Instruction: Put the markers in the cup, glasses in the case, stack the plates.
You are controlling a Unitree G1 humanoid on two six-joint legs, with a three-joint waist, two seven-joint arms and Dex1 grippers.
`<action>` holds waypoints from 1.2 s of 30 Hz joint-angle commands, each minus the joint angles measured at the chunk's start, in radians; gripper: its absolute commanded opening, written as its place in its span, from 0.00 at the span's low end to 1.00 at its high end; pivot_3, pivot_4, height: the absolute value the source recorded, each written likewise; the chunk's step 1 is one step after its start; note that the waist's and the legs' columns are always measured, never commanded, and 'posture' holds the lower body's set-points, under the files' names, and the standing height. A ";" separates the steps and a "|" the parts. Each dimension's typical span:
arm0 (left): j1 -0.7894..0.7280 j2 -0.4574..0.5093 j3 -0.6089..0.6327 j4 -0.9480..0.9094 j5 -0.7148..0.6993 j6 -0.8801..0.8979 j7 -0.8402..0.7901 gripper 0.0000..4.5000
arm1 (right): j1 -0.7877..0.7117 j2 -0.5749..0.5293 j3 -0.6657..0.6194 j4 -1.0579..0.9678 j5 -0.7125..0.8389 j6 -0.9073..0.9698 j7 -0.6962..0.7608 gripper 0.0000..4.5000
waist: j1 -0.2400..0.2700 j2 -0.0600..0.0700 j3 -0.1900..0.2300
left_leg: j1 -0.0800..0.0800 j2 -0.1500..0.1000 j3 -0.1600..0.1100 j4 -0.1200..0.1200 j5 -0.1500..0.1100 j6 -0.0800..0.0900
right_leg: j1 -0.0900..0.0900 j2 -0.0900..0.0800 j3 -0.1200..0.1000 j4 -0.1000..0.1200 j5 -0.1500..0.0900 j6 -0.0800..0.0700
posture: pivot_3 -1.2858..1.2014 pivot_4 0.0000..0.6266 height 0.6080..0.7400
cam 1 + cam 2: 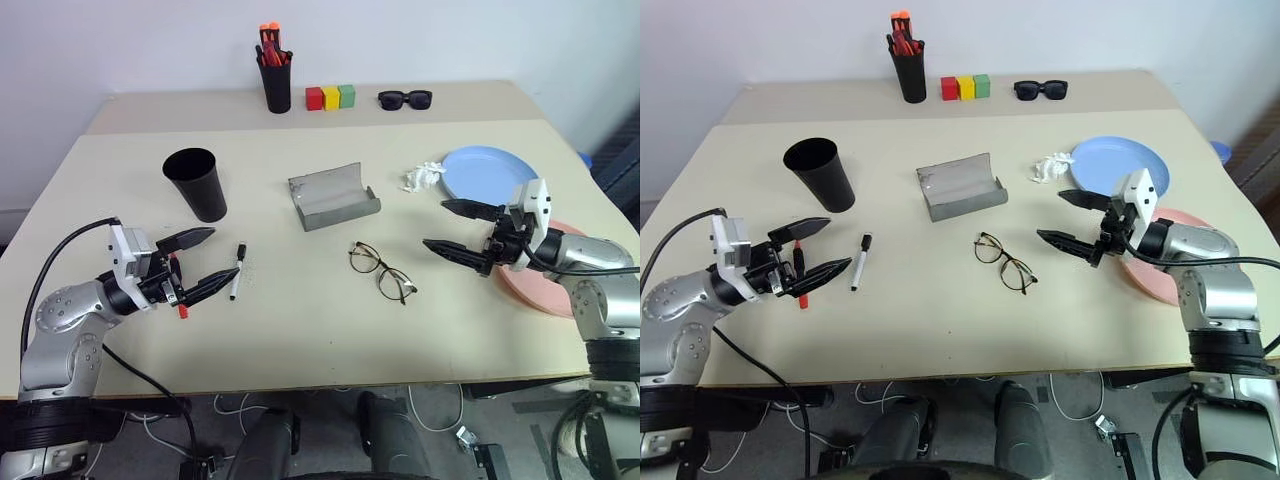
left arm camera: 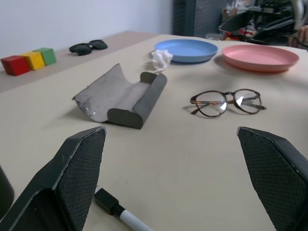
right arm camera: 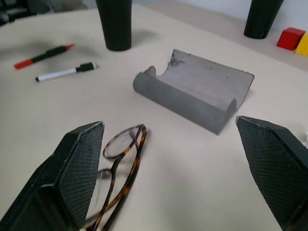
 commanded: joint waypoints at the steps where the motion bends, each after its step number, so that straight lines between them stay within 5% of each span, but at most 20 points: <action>1: -0.021 0.002 -0.004 0.004 -0.003 -0.003 -0.014 1.00 | 0.047 -0.016 -0.046 -0.090 0.018 0.005 -0.018 1.00 | 0.001 0.000 0.000 | 0.000 0.000 0.000 0.000 0.000 0.000 | 0.000 0.000 0.000 0.000 0.000 0.000 | 0.52 0.24 1.00; 14: -0.101 0.038 0.016 0.034 -0.021 0.049 -0.025 1.00 | 0.034 0.066 -0.023 -0.178 -0.007 -0.033 -0.134 1.00 | -0.004 0.000 0.000 | 0.000 0.000 0.000 0.000 0.000 0.000 | 0.000 0.000 0.000 0.000 0.000 0.000 | 0.52 0.24 1.00; 27: -0.037 0.174 0.151 -0.032 -0.153 0.389 0.081 1.00 | -0.007 0.150 0.063 -0.317 0.004 0.076 -0.255 1.00 | -0.002 0.000 0.000 | 0.000 0.001 -0.001 0.000 0.000 0.000 | -0.001 0.000 0.000 0.001 0.000 0.000 | 0.52 0.24 1.00; 36: -0.016 0.230 0.165 -0.091 -0.061 0.561 0.322 1.00 | -0.001 0.211 0.091 -0.344 -0.033 0.026 -0.312 1.00 | -0.003 0.000 0.000 | 0.000 0.000 -0.001 -0.001 0.000 0.000 | -0.001 0.001 0.000 0.001 0.000 0.000 | 0.52 0.24 1.00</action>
